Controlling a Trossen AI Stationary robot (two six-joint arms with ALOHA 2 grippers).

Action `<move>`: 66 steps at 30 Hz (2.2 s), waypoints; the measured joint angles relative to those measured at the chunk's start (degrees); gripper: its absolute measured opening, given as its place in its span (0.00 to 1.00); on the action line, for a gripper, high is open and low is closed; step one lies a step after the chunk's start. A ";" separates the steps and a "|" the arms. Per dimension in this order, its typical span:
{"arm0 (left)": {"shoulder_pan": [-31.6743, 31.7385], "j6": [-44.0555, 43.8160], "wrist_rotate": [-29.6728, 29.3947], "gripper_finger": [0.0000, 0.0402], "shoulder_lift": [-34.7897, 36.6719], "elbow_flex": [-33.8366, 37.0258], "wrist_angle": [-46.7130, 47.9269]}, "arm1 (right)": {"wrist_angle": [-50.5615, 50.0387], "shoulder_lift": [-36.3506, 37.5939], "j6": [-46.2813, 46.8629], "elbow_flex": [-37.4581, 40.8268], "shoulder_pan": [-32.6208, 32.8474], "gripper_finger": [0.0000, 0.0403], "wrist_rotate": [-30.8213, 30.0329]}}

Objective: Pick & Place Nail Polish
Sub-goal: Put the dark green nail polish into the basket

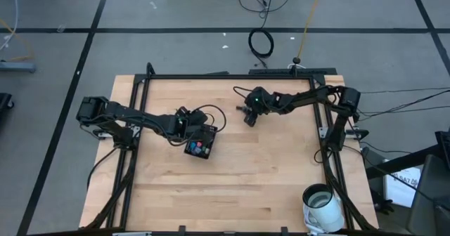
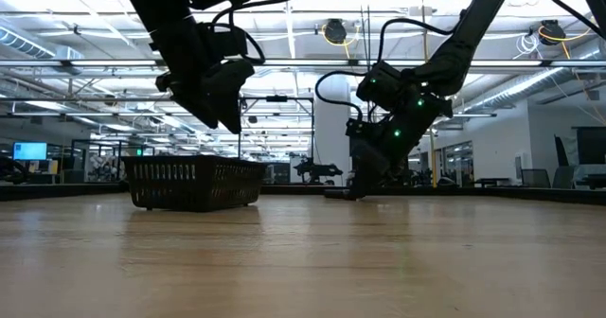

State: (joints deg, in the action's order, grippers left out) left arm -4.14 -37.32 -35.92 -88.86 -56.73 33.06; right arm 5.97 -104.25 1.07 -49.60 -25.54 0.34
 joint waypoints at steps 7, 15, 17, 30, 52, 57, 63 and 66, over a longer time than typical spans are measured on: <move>0.00 -0.01 0.00 0.69 0.00 0.00 -0.20 | -0.36 -0.02 -0.80 0.26 0.09 0.18 0.08; 0.00 -0.39 0.55 0.69 0.00 0.00 -0.24 | 0.81 -0.09 -1.82 0.33 0.17 0.22 -0.04; 0.00 -0.45 1.38 0.69 0.00 0.00 -0.23 | 1.11 -0.11 -2.32 0.35 0.17 0.29 -0.03; -0.07 0.03 1.56 0.69 0.00 0.00 -0.27 | 5.14 -0.28 -3.44 0.48 0.13 0.59 -0.27; -0.07 0.90 1.53 0.69 0.00 0.00 -0.37 | 16.49 -8.85 -3.95 0.31 0.17 0.46 2.91; -0.04 1.07 1.51 0.69 0.00 0.00 -0.35 | 14.41 -8.95 -4.75 0.33 0.15 0.33 2.95; 0.00 0.92 1.50 0.69 0.00 0.00 -0.35 | 12.58 -9.01 -7.47 0.35 0.11 0.25 4.17; 0.00 0.85 1.49 0.69 0.00 0.00 -0.38 | 12.45 -9.01 -8.37 0.37 0.11 0.25 4.24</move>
State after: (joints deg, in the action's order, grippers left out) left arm -4.14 -36.47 -34.44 -88.86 -56.73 32.69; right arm 18.42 -113.25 -7.30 -49.23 -25.43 4.58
